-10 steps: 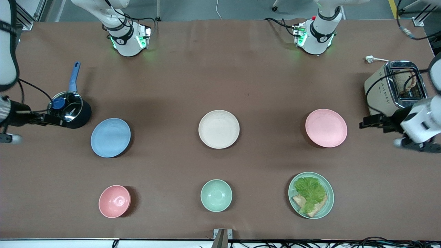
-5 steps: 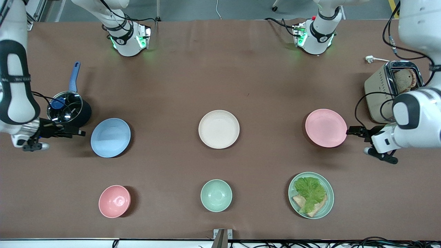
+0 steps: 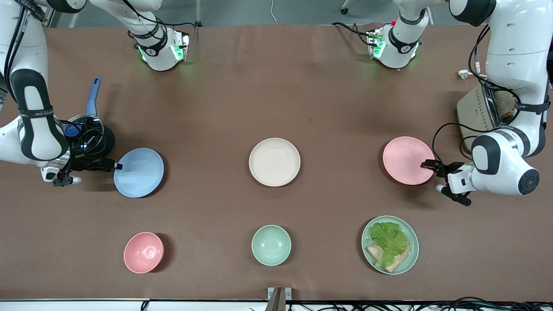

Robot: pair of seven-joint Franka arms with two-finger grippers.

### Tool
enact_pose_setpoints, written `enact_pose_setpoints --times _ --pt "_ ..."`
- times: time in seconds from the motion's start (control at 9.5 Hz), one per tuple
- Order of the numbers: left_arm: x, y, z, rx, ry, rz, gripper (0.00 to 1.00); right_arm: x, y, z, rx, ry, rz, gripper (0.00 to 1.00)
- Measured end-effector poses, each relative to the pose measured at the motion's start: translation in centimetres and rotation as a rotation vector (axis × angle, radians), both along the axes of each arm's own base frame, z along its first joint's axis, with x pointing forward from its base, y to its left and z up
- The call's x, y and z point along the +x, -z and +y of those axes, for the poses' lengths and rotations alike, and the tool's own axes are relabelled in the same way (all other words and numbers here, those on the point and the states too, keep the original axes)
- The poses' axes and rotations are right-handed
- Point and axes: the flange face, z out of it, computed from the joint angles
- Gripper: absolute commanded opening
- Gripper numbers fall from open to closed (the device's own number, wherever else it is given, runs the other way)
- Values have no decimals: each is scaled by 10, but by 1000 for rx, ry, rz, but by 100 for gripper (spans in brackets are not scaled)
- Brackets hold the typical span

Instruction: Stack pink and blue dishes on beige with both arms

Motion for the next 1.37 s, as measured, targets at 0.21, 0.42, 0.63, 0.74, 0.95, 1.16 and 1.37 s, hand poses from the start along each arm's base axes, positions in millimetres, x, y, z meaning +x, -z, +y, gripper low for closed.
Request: enact_pose_setpoints --times 0.21,0.42,0.63,0.74,0.95,1.16,1.37 --pt "-2 1 8 -25 -21 -6 0 -5 8 1 8 18 0 50" --pt "1 -3 9 -44 -40 -20 0 -8 16 0 12 28 5 16" --pt "8 -16 7 -52 -45 -47 0 -8 17 2 22 40 3 1" --pt "16 -44 4 -63 -40 -70 0 -7 16 2 28 44 1 1" --pt "25 -134 -31 -102 -50 -68 0 -4 13 4 33 42 0 1" --pt "15 -207 -119 -136 -98 -41 0 9 -5 8 72 43 40 1" --pt "-5 -225 -235 -132 -153 36 0 36 -60 5 60 29 143 1"
